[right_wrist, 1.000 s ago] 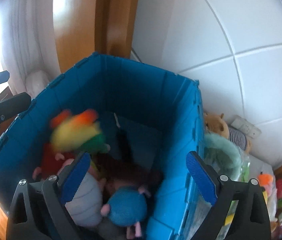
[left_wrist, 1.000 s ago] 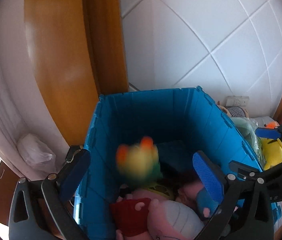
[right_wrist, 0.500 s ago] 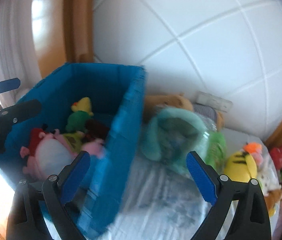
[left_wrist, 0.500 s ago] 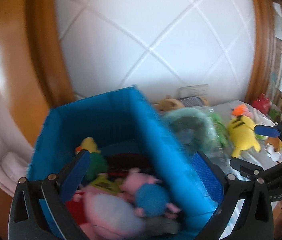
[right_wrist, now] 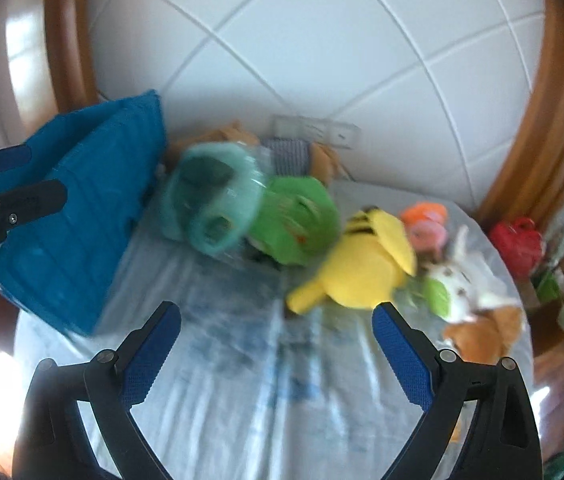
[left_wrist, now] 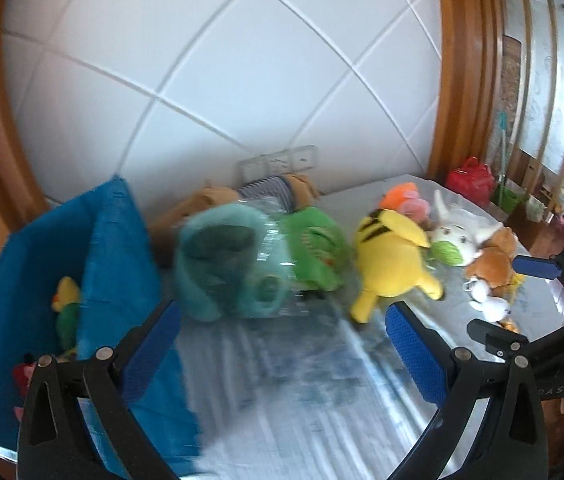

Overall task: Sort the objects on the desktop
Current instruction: 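Move both tools back over the toys on the bed, then grasp the white snack packet with the left tool while the right tool grasps the cream plush with orange bow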

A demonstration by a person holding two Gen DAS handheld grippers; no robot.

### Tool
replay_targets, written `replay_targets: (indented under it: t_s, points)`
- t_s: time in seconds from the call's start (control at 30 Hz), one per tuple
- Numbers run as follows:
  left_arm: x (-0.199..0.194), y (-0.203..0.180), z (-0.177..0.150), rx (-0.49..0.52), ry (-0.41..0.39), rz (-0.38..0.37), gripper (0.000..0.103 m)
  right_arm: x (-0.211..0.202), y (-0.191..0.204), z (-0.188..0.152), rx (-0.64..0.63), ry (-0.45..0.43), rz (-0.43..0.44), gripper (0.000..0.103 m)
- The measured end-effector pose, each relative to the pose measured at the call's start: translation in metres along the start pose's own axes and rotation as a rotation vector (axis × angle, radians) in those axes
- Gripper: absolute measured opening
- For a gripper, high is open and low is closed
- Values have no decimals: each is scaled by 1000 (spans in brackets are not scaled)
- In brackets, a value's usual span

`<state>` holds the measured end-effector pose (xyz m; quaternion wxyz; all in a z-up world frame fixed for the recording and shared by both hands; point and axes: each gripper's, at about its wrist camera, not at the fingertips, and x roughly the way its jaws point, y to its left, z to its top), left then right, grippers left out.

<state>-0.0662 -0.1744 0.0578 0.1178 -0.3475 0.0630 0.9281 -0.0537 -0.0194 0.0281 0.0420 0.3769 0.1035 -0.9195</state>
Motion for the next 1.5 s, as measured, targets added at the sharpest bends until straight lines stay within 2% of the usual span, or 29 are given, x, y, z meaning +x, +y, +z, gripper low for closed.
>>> replay_targets:
  t_s: [0.17,0.4,0.5,0.73,0.8,0.93,1.03,1.13,1.3,1.5]
  points:
    - [24,-59,4,43,26,-47,103,-7,-64,-24,42,19,-50,97]
    - [61,-116,-2,120,53,-147,103,-9,-132,-59,148,57,-145,97]
    - [80,-147,-13,158,78,-201,103,-5,-161,-82,189,98,-179,97]
    - [105,-217,-49,244,137,-257,103,6,-232,-136,277,200,-245,97]
    - [113,-238,-57,260,152,-265,103,9,-251,-145,288,205,-245,97]
    - [132,-283,-72,244,185,-269,103,27,-300,-167,276,231,-214,97]
    - [154,-323,-90,212,233,-271,103,52,-336,-179,224,257,-152,97]
    - [175,-365,-116,180,294,-288,103,78,-356,-186,160,275,-77,97]
    - [203,-419,-160,130,382,-314,103,122,-365,-191,43,329,29,97]
    - [230,-446,-192,61,457,-319,103,141,-374,-205,-24,371,75,97]
